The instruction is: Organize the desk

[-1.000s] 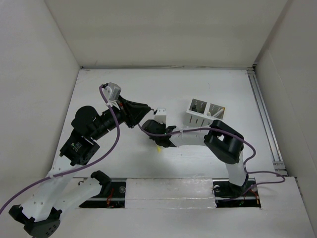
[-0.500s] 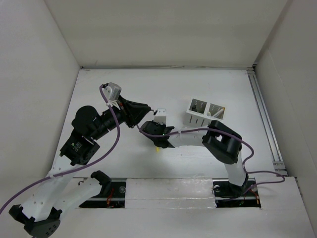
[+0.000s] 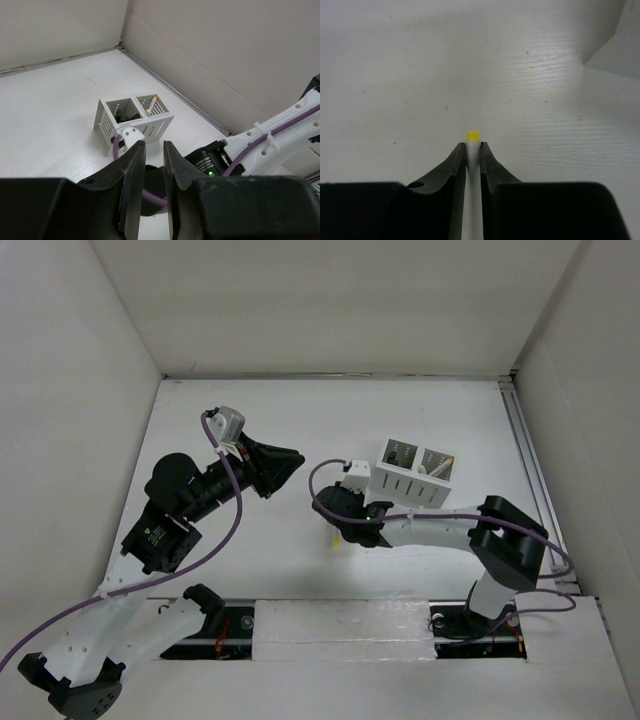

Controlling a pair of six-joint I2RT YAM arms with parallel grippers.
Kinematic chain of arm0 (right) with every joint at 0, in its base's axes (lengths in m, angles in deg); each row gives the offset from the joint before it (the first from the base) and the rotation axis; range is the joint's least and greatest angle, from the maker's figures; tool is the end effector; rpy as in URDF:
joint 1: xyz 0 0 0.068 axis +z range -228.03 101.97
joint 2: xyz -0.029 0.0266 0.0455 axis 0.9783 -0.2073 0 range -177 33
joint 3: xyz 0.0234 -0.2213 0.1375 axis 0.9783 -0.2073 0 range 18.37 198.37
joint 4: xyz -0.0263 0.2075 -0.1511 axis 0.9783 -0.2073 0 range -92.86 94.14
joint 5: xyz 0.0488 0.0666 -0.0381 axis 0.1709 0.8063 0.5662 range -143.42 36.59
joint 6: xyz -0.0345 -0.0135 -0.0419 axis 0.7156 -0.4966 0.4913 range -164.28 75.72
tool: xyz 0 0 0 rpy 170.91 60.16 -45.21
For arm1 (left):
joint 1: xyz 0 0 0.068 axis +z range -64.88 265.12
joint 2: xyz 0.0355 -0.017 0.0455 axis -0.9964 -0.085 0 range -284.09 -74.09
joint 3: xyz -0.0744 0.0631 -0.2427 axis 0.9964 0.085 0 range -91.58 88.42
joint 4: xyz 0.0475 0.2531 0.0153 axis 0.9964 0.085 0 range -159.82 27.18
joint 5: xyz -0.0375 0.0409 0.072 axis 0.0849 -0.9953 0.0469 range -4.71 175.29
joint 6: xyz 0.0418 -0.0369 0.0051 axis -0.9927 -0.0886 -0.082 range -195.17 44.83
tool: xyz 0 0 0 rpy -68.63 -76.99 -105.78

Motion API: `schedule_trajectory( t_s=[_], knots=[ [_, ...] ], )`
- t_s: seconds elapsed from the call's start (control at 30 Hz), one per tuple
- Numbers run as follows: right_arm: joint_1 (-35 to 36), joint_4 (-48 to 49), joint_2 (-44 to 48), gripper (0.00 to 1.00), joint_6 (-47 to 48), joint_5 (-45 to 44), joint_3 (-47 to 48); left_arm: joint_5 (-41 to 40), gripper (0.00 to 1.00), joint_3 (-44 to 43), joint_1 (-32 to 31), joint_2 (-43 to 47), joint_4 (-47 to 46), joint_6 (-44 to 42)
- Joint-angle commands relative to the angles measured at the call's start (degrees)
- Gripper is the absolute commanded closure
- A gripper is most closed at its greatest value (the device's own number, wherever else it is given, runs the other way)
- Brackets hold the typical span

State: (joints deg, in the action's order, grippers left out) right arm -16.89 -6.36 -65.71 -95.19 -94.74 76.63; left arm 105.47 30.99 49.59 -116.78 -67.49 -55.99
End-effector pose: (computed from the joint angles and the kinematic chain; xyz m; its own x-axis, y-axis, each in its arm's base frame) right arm 0.1892 0.2904 0.1720 -0.5911 0.1353 -0.7952 0.0029 0.9862 0.1656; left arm 0.1227 -0.1039 0.4277 -0.1040 -0.3045 -0.9468 0.8315 0.4956 -0.2507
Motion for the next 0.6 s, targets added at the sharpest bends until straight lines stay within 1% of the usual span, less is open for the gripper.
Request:
schedule_trajectory(
  t_s=[0.0,0.07,0.23,0.47,0.5,0.57],
  knots=[
    [-0.41,5.40,5.88,1.00,-2.08,-2.97,-2.27,0.82,0.82,0.30,0.02,0.51,-3.56,0.33],
    [-0.93,6.28,7.65,1.00,-2.43,-3.68,-3.58,0.82,0.82,0.39,0.02,0.42,-3.56,0.33],
    [-2.51,7.51,15.46,1.00,-1.38,-5.17,-5.44,0.91,0.82,0.30,0.02,0.51,-3.56,0.42],
    [-12.35,6.64,25.31,1.00,2.83,-7.55,-6.40,0.91,0.82,0.39,0.02,0.60,-3.65,0.42],
    [-15.32,6.37,26.20,1.00,3.19,-7.72,-6.32,1.17,0.82,0.39,0.02,0.60,-3.65,0.42],
    [-18.41,6.11,28.83,1.00,4.15,-8.51,-6.40,0.91,0.82,0.39,0.02,0.60,-3.65,0.51]
  ],
)
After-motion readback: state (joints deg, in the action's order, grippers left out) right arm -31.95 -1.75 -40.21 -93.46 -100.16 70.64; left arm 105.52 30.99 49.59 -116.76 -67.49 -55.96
